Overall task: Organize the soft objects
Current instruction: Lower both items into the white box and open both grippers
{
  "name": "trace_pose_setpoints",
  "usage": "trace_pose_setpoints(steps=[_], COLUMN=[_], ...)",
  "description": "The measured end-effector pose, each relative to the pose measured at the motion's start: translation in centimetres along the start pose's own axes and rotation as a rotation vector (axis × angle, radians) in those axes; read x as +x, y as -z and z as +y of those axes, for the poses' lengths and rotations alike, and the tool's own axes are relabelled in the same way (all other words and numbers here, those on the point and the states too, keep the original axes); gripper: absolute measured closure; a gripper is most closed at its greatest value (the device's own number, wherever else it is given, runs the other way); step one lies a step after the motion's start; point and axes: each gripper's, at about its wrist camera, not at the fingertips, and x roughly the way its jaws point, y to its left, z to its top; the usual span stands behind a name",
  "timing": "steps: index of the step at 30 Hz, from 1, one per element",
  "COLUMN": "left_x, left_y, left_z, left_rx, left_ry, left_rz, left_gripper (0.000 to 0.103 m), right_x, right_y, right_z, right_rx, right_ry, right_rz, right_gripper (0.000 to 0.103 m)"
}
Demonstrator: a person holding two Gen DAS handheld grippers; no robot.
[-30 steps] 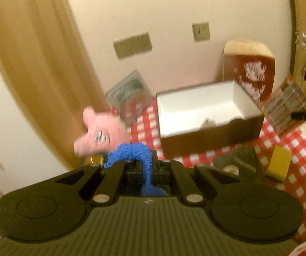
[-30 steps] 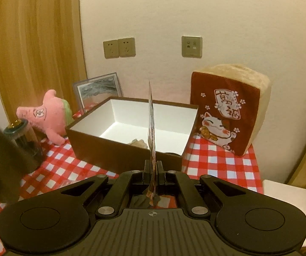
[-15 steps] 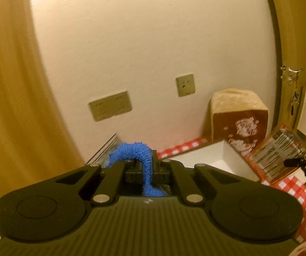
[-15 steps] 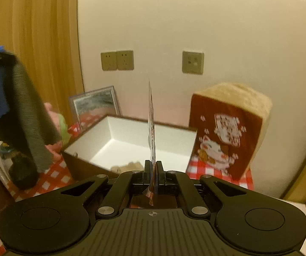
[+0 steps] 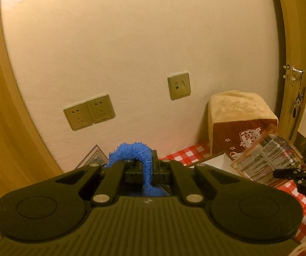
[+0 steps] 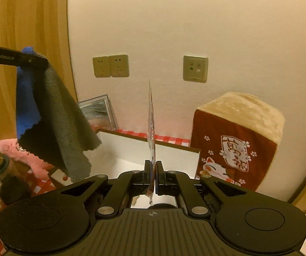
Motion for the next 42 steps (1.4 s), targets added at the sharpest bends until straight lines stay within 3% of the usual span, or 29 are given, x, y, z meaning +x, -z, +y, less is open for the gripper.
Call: trace_pose_setpoints(steps=[18,21,22,23,34,42], left_x=[11.5,13.5,14.1,14.7,18.5,19.0], left_y=[1.3,1.9,2.2,2.5,5.8,7.1], left_z=[-0.3,-0.3,-0.3,-0.4,-0.5,-0.5], left_rx=[-0.017,-0.030,-0.035,-0.034,-0.046,-0.062], left_ry=[0.053,0.086,0.091,0.093,0.110,0.115], left_rz=[0.146,0.195,0.217,0.228,0.359,0.401], left_gripper=[0.098,0.086,0.074,0.069,0.068,0.068], right_x=[10.3,11.5,11.9,12.2,15.2,17.2], right_y=[-1.1,-0.9,-0.9,-0.8,0.4,1.0], right_z=[-0.7,-0.9,-0.9,-1.0,-1.7,-1.4], right_rx=[-0.016,-0.010,-0.008,-0.006,0.001,-0.017], right_ry=[0.010,0.012,0.014,0.014,0.023,0.040], right_rz=[0.124,0.140,0.145,0.150,0.206,0.239], right_gripper=[0.101,0.101,0.101,0.101,0.101,0.101])
